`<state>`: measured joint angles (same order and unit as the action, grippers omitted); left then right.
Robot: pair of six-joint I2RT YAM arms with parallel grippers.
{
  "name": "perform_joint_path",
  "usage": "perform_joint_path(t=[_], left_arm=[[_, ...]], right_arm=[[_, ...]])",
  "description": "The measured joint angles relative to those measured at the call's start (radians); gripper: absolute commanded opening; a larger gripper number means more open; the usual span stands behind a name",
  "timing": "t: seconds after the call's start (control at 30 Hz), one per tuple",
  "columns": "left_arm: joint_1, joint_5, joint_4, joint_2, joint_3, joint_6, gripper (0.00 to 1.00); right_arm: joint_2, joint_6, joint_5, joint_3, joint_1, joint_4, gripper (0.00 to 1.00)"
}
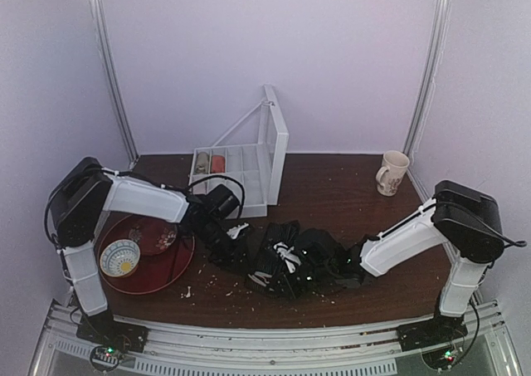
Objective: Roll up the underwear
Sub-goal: Roll the underwear at the center of the board.
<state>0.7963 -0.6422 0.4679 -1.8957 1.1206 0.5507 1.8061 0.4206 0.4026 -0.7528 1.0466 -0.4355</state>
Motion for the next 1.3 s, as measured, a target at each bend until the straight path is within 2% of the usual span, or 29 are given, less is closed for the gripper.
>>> perform_joint_path(t=[0.53, 0.67, 0.97, 1.3], left_arm=[[-0.02, 0.019, -0.032, 0.062, -0.051, 0.016, 0.27], [-0.021, 0.018, -0.062, 0.077, -0.076, 0.018, 0.31], [-0.021, 0.01, -0.182, 0.116, -0.169, 0.024, 0.38], [-0.023, 0.013, -0.311, 0.192, -0.247, 0.034, 0.42]], right_arm=[[0.104, 0.35, 0.244, 0.049, -0.103, -0.251, 0.0], [0.126, 0.421, 0.303, 0.051, -0.127, -0.285, 0.0], [0.136, 0.438, 0.386, -0.04, -0.156, -0.109, 0.0], [0.188, 0.354, 0.547, -0.152, -0.224, 0.082, 0.0]])
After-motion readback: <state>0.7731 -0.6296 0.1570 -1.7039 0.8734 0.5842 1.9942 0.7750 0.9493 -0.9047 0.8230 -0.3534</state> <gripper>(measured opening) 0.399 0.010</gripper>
